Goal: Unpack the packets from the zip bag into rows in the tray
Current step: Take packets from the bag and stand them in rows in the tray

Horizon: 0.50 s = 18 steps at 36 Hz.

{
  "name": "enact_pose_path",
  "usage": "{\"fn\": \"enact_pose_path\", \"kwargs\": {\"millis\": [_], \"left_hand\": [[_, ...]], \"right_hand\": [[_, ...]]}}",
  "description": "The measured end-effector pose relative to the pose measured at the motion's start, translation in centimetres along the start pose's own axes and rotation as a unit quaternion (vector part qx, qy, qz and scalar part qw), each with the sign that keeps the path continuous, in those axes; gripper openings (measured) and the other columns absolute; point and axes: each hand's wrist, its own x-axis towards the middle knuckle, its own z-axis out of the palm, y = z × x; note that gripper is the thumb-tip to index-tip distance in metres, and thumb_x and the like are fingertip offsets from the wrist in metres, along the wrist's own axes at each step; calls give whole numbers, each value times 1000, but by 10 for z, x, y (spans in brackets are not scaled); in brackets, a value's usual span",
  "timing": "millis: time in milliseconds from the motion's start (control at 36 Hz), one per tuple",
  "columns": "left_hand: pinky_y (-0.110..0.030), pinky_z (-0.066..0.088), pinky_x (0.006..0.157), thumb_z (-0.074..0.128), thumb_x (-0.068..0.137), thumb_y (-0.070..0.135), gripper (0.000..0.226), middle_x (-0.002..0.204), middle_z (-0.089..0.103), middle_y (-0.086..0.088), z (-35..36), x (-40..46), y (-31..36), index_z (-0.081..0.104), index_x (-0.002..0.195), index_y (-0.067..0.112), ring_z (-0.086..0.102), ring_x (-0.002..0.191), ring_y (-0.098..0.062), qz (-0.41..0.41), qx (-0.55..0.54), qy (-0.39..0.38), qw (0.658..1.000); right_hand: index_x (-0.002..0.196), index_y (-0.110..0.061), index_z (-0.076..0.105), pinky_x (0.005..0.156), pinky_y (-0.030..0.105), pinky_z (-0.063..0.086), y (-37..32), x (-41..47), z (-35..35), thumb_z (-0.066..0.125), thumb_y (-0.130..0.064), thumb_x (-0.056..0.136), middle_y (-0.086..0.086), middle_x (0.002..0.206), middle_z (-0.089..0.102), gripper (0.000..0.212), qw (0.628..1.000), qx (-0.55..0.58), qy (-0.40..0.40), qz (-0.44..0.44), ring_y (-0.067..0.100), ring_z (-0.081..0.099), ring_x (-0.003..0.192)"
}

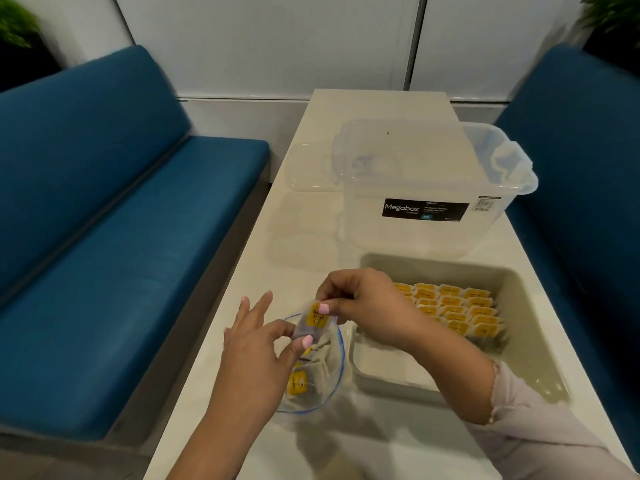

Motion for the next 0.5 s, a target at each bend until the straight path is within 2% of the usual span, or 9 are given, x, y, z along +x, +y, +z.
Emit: {"fn": "enact_pose_path", "kwargs": {"millis": [56,111,222,306,361,417,500], "left_hand": [[-47,15,116,55,79,53,13,153,22,11,1,1,6,50,72,44,1,145,-11,7,3,2,1000],[-47,12,116,51,76,57,14,153,23,11,3,1,12,49,70,45,0,145,-11,17,-1,-3,1000],[-46,1,115,62,80,46,14,153,19,13,10,1,22,49,75,48,-5,145,-10,38,-2,-27,999],[-51,1,114,65,80,44,25,155,11,12,18,4,25,55,102,48,-11,144,-13,38,50,-56,996],[-53,3,113,64,80,46,39,156,6,11,23,6,26,53,117,44,-14,144,-15,37,91,-73,992],[-55,4,113,63,81,48,46,157,3,10,24,6,28,49,125,44,-15,144,-17,35,118,-84,989],[-55,2,113,59,82,51,52,157,0,11,26,6,32,43,131,44,-18,143,-17,32,123,-96,987]], "right_hand": [[70,-27,63,56,10,44,1,-4,-7,70,-9,83,-12,59,59,23,1000,-16,12,9,-4,53,52],[67,-31,62,56,13,43,3,-8,-13,71,-10,82,-15,54,58,27,999,-28,22,15,-4,51,51],[64,-34,61,64,22,47,4,-21,-32,74,-13,79,-11,64,62,29,996,-73,54,25,4,54,63],[63,-33,61,68,25,48,8,-34,-52,76,-14,77,-8,69,65,28,991,-103,84,32,5,58,65],[63,-33,60,62,21,44,12,-43,-66,76,-14,76,-12,61,59,28,985,-130,104,44,-4,52,58],[66,-33,61,54,11,37,17,-52,-77,75,-16,78,-15,59,56,25,977,-168,120,60,-8,50,57],[70,-35,60,55,10,34,26,-63,-90,72,-20,81,-18,66,57,22,962,-221,133,93,-4,50,63]]}}
